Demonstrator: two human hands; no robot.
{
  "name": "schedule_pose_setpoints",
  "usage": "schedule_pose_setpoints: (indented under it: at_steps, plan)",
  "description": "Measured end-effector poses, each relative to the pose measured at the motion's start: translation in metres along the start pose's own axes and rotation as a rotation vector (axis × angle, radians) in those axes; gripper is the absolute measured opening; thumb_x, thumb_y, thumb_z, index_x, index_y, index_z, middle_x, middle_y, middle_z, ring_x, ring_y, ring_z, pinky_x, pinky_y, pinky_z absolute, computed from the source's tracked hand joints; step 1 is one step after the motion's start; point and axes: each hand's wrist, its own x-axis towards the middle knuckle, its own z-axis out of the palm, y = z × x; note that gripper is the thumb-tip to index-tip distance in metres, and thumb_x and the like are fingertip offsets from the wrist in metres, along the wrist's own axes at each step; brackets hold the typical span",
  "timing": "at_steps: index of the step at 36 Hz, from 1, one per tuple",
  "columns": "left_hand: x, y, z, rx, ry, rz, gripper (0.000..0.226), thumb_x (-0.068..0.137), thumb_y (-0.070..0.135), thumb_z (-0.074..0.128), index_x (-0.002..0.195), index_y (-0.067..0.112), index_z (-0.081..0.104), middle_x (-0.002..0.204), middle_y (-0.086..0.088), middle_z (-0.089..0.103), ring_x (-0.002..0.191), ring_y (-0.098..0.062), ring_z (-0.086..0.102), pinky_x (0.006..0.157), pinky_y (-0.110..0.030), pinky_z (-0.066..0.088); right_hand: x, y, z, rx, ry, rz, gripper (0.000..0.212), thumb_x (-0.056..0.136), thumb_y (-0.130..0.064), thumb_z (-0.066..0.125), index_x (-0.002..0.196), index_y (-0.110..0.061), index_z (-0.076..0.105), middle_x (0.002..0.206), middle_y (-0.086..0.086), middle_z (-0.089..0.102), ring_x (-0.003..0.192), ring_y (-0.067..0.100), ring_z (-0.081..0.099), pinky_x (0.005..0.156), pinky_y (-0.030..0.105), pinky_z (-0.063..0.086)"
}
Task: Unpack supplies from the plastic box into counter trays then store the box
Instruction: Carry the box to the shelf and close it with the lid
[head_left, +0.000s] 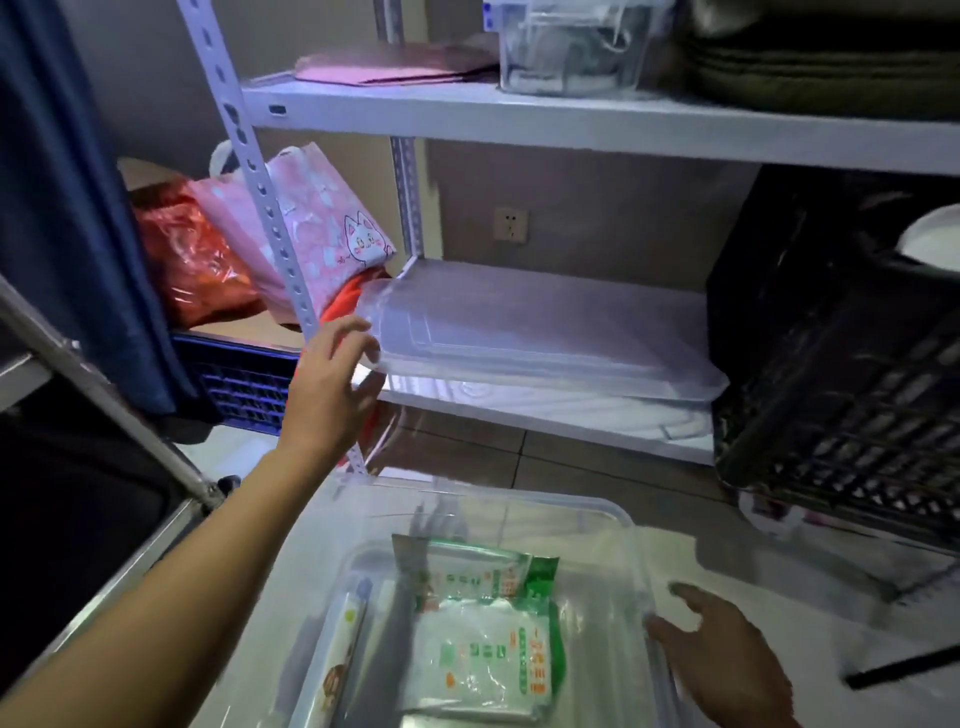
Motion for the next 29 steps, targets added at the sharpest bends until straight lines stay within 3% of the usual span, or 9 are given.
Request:
schedule_pose_setpoints:
  at_steps: [2, 6, 8, 10, 13, 17, 22, 25, 29]
  plan:
    - [0.008, 0.011, -0.024, -0.028, 0.048, 0.020, 0.037, 0.076, -0.002, 0.076, 0.098, 0.017, 0.053, 0.112, -0.007, 0.062, 0.101, -0.026, 0.058, 0.081, -0.039, 0.048, 0.004, -0.012, -0.009, 0.160, 0.100, -0.070, 0.077, 0.074, -0.048, 0.078, 0.142, -0.037, 0.044, 0.145, -0.001, 0.050, 0.123, 0.023, 0.054, 0.098, 0.038, 0.045]
    - [0.024, 0.022, -0.076, -0.145, 0.171, 0.093, 0.030, 0.086, 0.009, 0.073, 0.112, 0.010, 0.060, 0.112, -0.001, 0.065, 0.105, -0.023, 0.060, 0.097, -0.023, 0.045, 0.012, -0.062, -0.038, 0.465, 0.185, -0.239, 0.104, 0.069, -0.047, 0.083, 0.149, -0.048, 0.015, 0.156, -0.008, 0.030, 0.138, 0.023, 0.037, 0.102, 0.042, 0.039]
    - [0.033, 0.024, -0.098, -0.223, 0.226, 0.088, 0.033, 0.091, 0.020, 0.069, 0.121, 0.011, 0.060, 0.119, 0.014, 0.060, 0.108, -0.025, 0.063, 0.099, -0.038, 0.051, 0.016, -0.089, -0.053, 0.642, 0.166, -0.291, 0.109, 0.067, -0.046, 0.083, 0.148, -0.049, 0.010, 0.152, -0.011, 0.031, 0.135, 0.019, 0.036, 0.103, 0.041, 0.037]
    - [0.040, 0.028, -0.118, -0.291, 0.269, 0.094, 0.036, 0.094, 0.029, 0.067, 0.128, 0.023, 0.059, 0.126, 0.025, 0.055, 0.113, -0.025, 0.063, 0.093, -0.051, 0.054, 0.020, -0.114, -0.067, 0.762, 0.148, -0.290, 0.108, 0.071, -0.045, 0.080, 0.149, -0.050, 0.004, 0.155, -0.010, 0.024, 0.138, 0.021, 0.033, 0.108, 0.047, 0.037]
    - [0.052, 0.037, -0.146, -0.347, 0.389, 0.041, 0.042, 0.093, 0.039, 0.067, 0.132, 0.045, 0.053, 0.128, 0.027, 0.058, 0.114, -0.016, 0.063, 0.092, -0.042, 0.056, 0.024, -0.139, -0.079, 0.889, 0.205, -0.308, 0.102, 0.081, -0.035, 0.075, 0.151, -0.046, 0.002, 0.161, -0.010, 0.016, 0.143, 0.023, 0.030, 0.110, 0.056, 0.035]
    - [0.067, 0.029, -0.174, -0.361, 0.475, -0.123, 0.044, 0.090, 0.044, 0.069, 0.132, 0.036, 0.058, 0.127, 0.007, 0.066, 0.111, -0.010, 0.066, 0.097, -0.033, 0.053, 0.013, -0.148, -0.092, 0.948, 0.269, -0.486, 0.054, 0.092, -0.031, 0.065, 0.140, -0.036, 0.042, 0.131, -0.023, 0.056, 0.120, 0.010, 0.057, 0.094, 0.036, 0.046]
    - [0.060, -0.019, -0.179, -0.285, 0.231, -0.400, 0.043, 0.089, 0.032, 0.069, 0.128, 0.015, 0.065, 0.109, -0.002, 0.070, 0.089, -0.008, 0.059, 0.087, -0.026, 0.051, -0.012, -0.141, -0.106, 0.791, 0.201, -0.420, 0.018, 0.091, -0.025, 0.067, 0.108, -0.020, 0.069, 0.079, -0.004, 0.068, 0.059, 0.006, 0.063, 0.048, 0.020, 0.048]
    - [0.034, -0.055, -0.151, -0.268, -0.057, -0.650, 0.043, 0.090, 0.023, 0.071, 0.130, 0.009, 0.063, 0.105, -0.011, 0.069, 0.081, -0.013, 0.059, 0.075, -0.022, 0.051, -0.017, -0.123, -0.098, 0.541, 0.117, -0.319, 0.015, 0.082, -0.020, 0.076, 0.094, -0.012, 0.074, 0.076, 0.007, 0.069, 0.062, 0.022, 0.063, 0.057, 0.028, 0.051]
    - [-0.029, -0.078, -0.094, -0.198, -0.405, -0.874, 0.028, 0.090, 0.019, 0.071, 0.116, 0.009, 0.068, 0.094, -0.011, 0.068, 0.070, -0.020, 0.060, 0.053, -0.031, 0.056, -0.021, -0.083, -0.061, 0.329, 0.006, -0.107, 0.013, 0.081, -0.012, 0.076, 0.078, -0.002, 0.068, 0.068, 0.010, 0.058, 0.058, 0.022, 0.051, 0.036, 0.022, 0.047]
